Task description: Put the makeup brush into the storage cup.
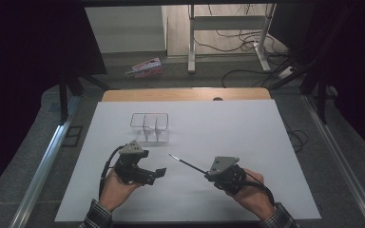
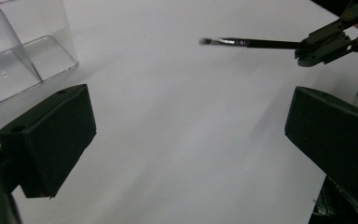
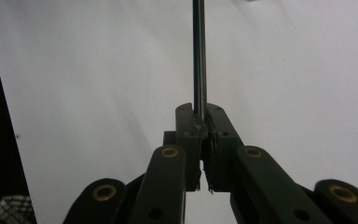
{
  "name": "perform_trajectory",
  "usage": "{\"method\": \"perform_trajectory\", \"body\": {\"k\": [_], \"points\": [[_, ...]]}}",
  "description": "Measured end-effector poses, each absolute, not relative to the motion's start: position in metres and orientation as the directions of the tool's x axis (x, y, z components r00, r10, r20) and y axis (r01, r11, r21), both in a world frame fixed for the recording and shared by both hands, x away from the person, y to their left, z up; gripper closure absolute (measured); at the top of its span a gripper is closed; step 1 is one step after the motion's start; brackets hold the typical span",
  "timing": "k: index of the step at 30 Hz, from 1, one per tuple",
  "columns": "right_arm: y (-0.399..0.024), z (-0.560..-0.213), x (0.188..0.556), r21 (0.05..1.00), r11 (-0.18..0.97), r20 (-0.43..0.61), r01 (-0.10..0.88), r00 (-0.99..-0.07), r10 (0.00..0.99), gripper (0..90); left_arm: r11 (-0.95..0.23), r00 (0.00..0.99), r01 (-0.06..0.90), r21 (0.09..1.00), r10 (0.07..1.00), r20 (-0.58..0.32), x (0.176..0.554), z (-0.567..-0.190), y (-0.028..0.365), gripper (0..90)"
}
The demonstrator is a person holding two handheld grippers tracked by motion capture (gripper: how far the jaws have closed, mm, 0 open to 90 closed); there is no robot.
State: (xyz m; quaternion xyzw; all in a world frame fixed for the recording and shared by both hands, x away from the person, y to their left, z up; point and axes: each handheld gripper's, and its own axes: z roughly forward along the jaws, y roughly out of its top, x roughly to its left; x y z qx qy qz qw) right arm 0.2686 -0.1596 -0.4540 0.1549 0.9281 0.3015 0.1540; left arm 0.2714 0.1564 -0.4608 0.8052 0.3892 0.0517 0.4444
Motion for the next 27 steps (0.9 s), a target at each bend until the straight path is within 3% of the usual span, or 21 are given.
{"method": "perform_trajectory", "body": {"k": [12,27], "points": [[-0.16,-0.45,0.264,0.729,0.641,-0.113,0.241,-0.881,0.459,84.9,-0.186,0.693,0.594,0.783,0.613,-0.38,0.274,-0.454,0.158,7.0],[-0.145,-0.453,0.252,0.794,0.567,-0.074,0.218,-0.891,0.447,84.9,-0.121,0.715,0.594,0.796,0.532,-0.453,0.277,-0.448,0.152,15.8]]}}
